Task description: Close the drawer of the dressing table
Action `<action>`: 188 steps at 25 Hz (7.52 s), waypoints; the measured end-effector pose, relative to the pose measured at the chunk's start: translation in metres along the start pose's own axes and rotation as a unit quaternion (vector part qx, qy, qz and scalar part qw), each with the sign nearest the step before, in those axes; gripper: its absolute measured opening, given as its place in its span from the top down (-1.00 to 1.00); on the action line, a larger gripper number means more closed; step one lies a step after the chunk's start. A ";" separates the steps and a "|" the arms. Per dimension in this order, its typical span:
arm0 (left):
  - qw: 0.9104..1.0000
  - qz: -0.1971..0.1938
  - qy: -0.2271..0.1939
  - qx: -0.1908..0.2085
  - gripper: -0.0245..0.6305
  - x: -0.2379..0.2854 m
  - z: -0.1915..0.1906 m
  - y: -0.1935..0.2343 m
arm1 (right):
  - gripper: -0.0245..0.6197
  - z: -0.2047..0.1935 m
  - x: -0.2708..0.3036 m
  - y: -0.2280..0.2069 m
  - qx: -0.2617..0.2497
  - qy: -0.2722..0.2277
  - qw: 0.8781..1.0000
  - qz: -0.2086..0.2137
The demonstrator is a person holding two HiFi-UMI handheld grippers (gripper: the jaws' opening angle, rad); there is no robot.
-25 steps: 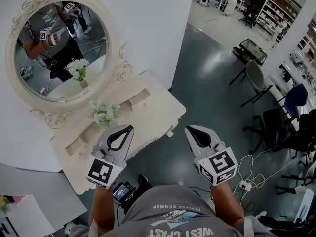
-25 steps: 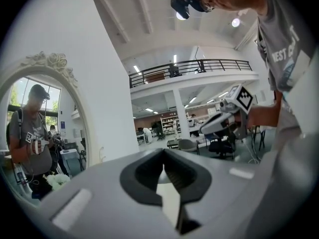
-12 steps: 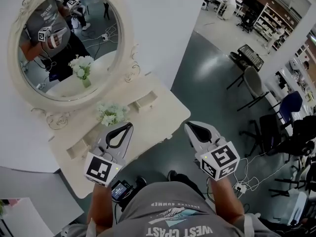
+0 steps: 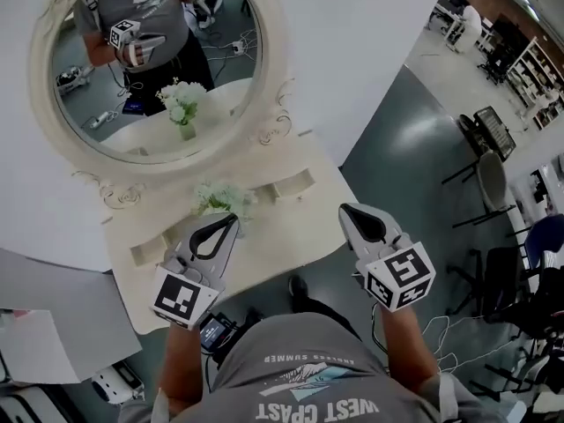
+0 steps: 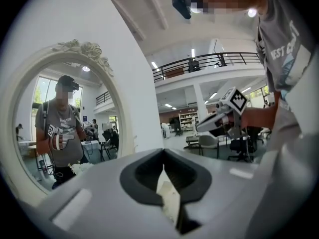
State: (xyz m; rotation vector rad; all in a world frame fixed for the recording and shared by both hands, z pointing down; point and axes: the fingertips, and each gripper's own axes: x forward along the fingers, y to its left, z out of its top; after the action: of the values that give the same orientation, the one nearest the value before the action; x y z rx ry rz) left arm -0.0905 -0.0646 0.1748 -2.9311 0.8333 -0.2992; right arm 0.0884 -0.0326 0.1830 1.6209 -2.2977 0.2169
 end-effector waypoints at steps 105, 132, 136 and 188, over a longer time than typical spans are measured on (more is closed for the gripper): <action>0.972 -0.016 0.181 -0.147 0.91 0.131 -0.247 -0.067 | 0.63 -0.326 0.270 -0.066 0.031 0.219 0.967 0.126; 0.974 -0.008 0.171 -0.151 0.91 0.125 -0.240 -0.052 | 0.63 -0.303 0.330 -0.079 0.013 0.213 0.968 0.129; 0.974 -0.011 0.169 -0.151 0.91 0.125 -0.235 -0.053 | 0.63 -0.302 0.329 -0.079 0.012 0.220 0.966 0.137; 0.993 0.054 0.101 -0.001 0.91 0.023 -0.064 -0.050 | 0.92 -0.085 0.172 -0.050 -0.046 0.063 0.988 0.129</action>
State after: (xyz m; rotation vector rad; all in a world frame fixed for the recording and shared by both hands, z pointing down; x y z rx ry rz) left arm -0.0593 -0.0361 0.2474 -2.8769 1.0144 -0.5955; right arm 0.0976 -0.1770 0.3193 1.2256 -2.3766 0.2603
